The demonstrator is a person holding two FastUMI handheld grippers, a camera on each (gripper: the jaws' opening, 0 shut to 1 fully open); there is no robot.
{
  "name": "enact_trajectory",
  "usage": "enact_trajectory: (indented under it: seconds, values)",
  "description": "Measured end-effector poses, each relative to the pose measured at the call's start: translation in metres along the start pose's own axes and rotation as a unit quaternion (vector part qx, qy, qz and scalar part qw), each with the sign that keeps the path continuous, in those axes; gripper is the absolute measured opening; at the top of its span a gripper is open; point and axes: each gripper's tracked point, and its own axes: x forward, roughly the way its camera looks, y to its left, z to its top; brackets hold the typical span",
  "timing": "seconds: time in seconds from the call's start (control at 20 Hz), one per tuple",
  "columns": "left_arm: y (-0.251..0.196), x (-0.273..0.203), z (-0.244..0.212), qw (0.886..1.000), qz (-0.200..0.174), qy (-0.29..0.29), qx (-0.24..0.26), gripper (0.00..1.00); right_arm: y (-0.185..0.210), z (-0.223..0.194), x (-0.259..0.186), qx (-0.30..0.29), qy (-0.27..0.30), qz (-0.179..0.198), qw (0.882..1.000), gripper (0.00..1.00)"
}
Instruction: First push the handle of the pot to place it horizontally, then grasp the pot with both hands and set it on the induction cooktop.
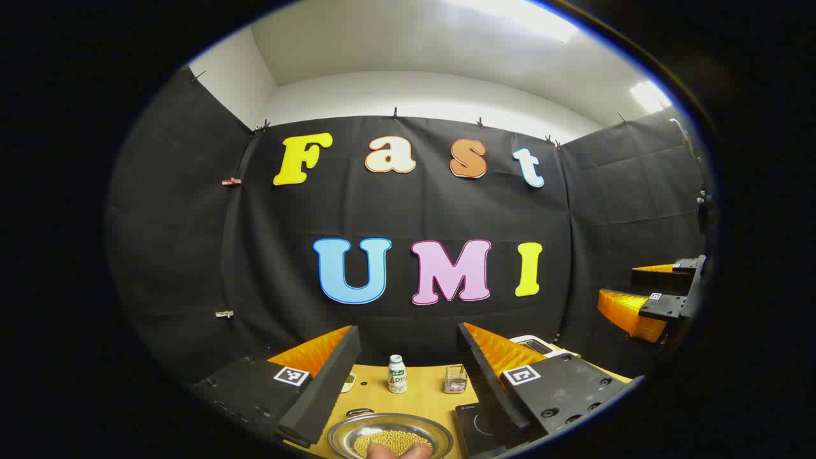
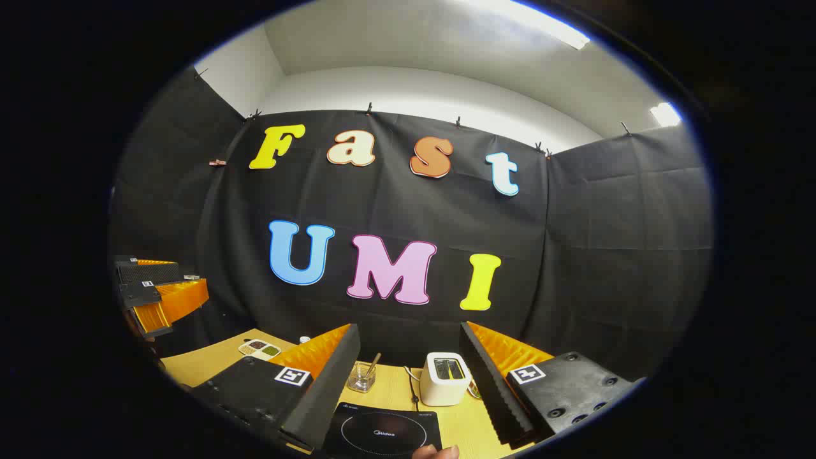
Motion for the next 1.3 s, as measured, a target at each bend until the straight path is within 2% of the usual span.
enact_trajectory:
  seconds: [0.8, 0.9, 1.2, 1.25, 1.3]
  values:
    - [0.005, -0.007, 0.000, 1.000, 0.004, -0.003, -0.008, 0.94, 0.001, 0.004, -0.006, -0.008, -0.002, -0.002, 1.000, 0.98]
    - [0.003, -0.007, -0.001, 1.000, -0.004, -0.004, -0.015, 0.91, 0.000, 0.003, -0.008, -0.009, -0.001, -0.003, 1.000, 0.98]
    - [-0.008, -0.010, 0.002, 0.999, -0.039, -0.002, -0.008, 0.17, 0.000, 0.003, -0.008, -0.010, 0.000, -0.005, 1.000, 0.98]
    - [-0.007, -0.010, 0.000, 0.999, -0.042, 0.001, -0.008, 0.10, 0.001, 0.004, -0.008, -0.011, 0.000, -0.005, 1.000, 0.98]
    - [-0.009, -0.011, -0.002, 0.999, -0.050, 0.006, -0.008, 0.06, 0.001, 0.004, -0.007, -0.012, -0.001, -0.005, 1.000, 0.98]
